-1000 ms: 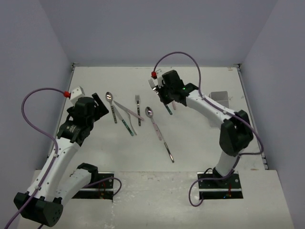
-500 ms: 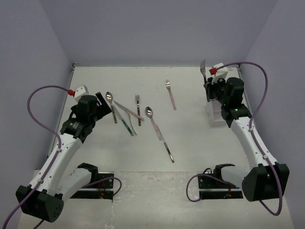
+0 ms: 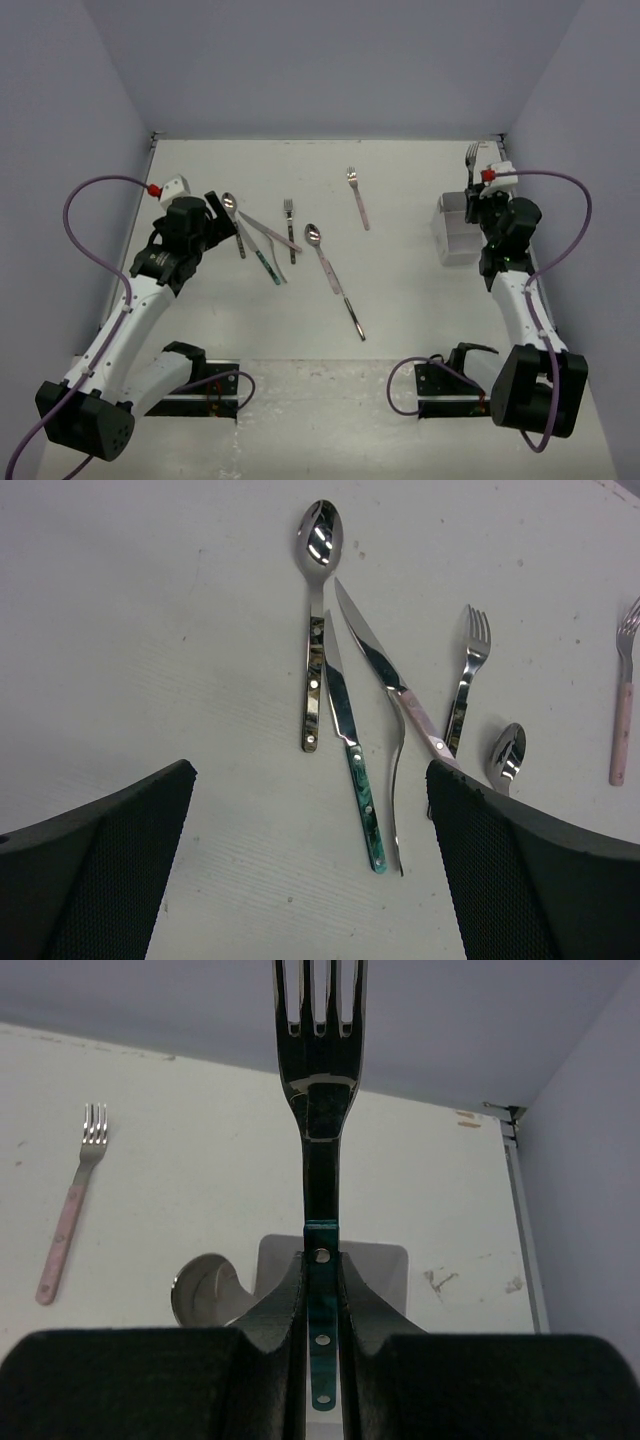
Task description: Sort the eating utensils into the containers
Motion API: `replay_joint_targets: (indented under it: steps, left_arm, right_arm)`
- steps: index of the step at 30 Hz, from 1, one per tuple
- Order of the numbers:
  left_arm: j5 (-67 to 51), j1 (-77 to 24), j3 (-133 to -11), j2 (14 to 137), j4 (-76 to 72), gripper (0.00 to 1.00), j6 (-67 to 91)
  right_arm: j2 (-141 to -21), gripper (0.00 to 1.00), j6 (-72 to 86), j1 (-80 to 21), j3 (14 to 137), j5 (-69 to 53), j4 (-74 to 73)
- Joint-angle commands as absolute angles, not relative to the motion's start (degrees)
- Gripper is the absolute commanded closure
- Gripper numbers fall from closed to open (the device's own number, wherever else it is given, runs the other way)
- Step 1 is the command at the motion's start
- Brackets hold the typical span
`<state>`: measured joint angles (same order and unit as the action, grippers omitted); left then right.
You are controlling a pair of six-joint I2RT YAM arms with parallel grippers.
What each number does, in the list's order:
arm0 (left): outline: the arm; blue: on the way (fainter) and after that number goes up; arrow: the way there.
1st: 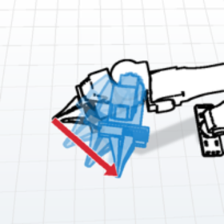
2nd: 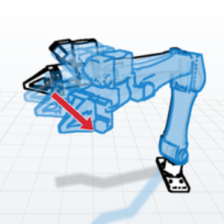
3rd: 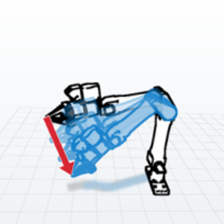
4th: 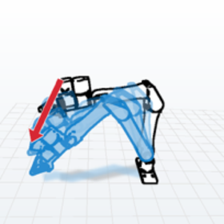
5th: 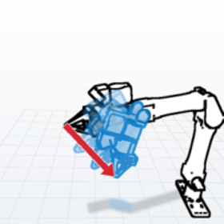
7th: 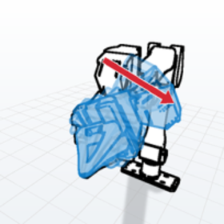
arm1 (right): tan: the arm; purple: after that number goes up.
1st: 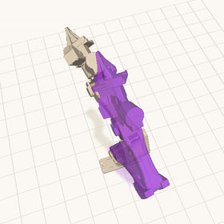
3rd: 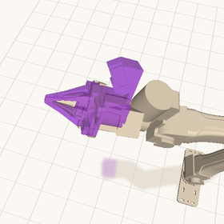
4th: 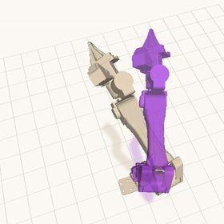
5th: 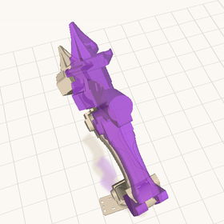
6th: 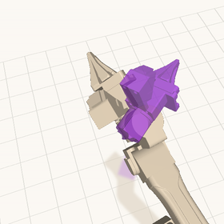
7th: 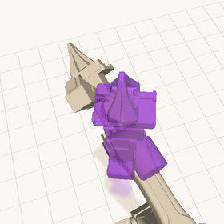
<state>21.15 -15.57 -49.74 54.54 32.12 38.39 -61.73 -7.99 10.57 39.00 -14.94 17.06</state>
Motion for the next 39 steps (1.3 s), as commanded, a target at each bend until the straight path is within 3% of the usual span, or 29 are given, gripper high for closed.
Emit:
replay_joint_targets:
  steps: [1,10,19,39]
  left_arm:
    - [21.0,-15.7,-50.1,54.6,29.8,0.00,37.4]
    - [21.7,-15.6,-49.7,54.5,30.4,0.00,37.4]
    - [22.1,-15.7,-49.7,54.7,30.6,0.00,38.1]
    - [23.9,-15.6,-49.7,55.5,31.0,0.00,41.1]
  right_arm:
    - [-62.4,0.97,-14.5,10.5,32.4,-22.1,30.7]
    - [-66.4,0.89,-19.6,14.6,29.4,-33.9,34.5]
    - [-64.1,0.90,-22.3,15.5,31.3,-43.8,34.0]
    - [-77.2,0.73,-30.8,22.7,41.4,-61.1,14.6]
